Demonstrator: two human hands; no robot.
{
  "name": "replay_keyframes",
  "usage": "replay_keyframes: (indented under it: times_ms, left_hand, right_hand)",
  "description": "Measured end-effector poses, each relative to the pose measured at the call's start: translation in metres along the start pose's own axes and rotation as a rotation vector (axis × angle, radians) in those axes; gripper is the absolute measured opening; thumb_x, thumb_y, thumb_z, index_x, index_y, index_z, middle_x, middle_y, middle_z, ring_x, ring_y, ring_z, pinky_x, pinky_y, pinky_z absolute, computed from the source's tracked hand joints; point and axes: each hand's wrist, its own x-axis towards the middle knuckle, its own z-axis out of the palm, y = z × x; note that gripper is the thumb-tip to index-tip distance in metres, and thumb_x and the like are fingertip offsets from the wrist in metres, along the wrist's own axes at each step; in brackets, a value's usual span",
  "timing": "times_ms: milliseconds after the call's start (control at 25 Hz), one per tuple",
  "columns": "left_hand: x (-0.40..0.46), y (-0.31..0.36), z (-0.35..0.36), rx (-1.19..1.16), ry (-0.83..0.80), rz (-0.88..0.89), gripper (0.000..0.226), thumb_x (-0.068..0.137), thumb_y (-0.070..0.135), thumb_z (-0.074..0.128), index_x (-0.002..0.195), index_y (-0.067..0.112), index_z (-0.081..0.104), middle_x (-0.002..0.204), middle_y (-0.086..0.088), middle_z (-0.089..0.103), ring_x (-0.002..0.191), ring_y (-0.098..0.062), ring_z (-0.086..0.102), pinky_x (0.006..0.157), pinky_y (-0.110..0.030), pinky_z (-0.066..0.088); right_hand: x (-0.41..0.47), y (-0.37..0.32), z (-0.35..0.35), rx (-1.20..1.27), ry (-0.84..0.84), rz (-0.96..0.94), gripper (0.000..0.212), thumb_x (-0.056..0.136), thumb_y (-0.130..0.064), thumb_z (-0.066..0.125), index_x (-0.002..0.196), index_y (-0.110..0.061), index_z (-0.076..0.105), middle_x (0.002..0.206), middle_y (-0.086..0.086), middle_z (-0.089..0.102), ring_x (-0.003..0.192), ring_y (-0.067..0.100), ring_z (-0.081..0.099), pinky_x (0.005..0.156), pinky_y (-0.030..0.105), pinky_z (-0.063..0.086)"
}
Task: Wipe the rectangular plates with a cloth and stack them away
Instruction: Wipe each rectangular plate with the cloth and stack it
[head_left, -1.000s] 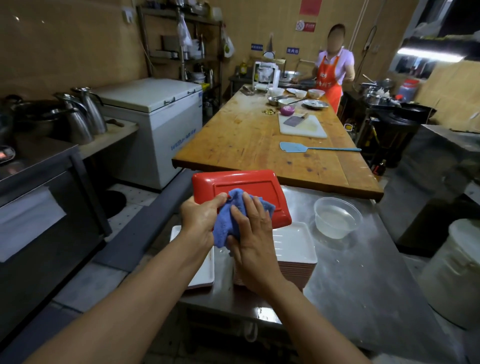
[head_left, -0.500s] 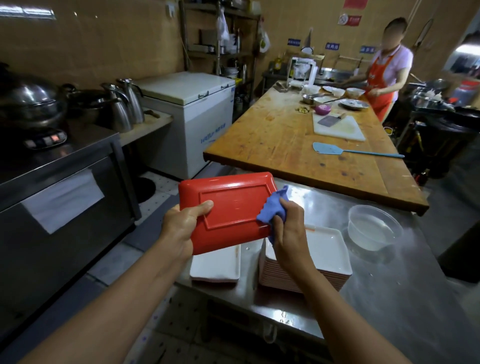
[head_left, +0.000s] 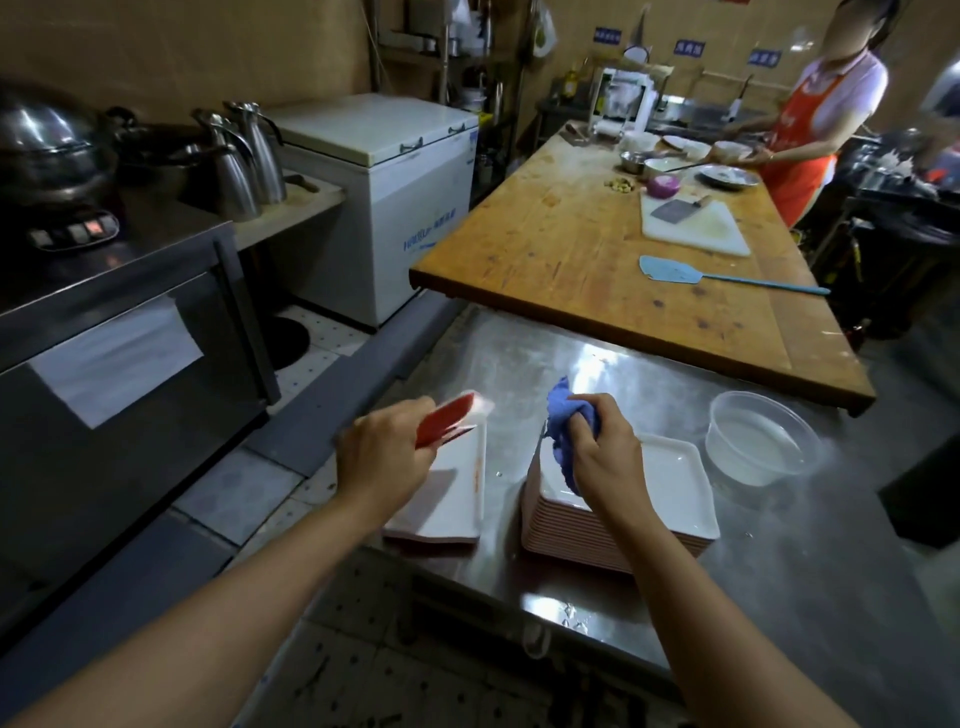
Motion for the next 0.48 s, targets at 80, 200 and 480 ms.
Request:
replay_keyframes:
  times_ms: [80,200,480]
  left_hand:
    - [-0.008,-0.004,0.014,0.132,-0.09,0.195,0.019,0.064,0.006,0.079,0.076,0.013,0.066,0.065,-0.004,0.065,0.057,-0.027,0.063,0.046,-0.025,0.046]
    - [-0.017,-0.01,0.028,0.227,-0.185,0.328,0.026,0.05,0.002,0.081,0.06,0.012,0.06,0.054,-0.003,0.057,0.046,-0.023,0.056,0.035,-0.023,0.038]
    - [-0.043,-0.026,0.06,0.343,-0.24,0.446,0.017,0.06,-0.003,0.063,0.059,0.013,0.057,0.053,-0.003,0.051,0.045,-0.024,0.049,0.033,-0.024,0.036]
  right_hand:
    - [-0.002,0.002,-0.004,-0.011,0.008,0.011,0.012,0.093,-0.013,0.046,0.087,-0.017,0.056,0.084,0.018,0.063,0.069,0.034,0.061,0.054,0.039,0.049]
    - [-0.003,0.008,-0.011,-0.062,0.025,0.034,0.012,0.092,-0.012,0.046,0.09,-0.016,0.057,0.084,0.014,0.065,0.065,0.023,0.062,0.049,0.028,0.048]
    - [-0.003,0.016,-0.022,-0.002,0.066,0.071,0.012,0.093,-0.01,0.047,0.088,-0.015,0.056,0.07,0.004,0.064,0.046,0.003,0.057,0.041,0.013,0.041]
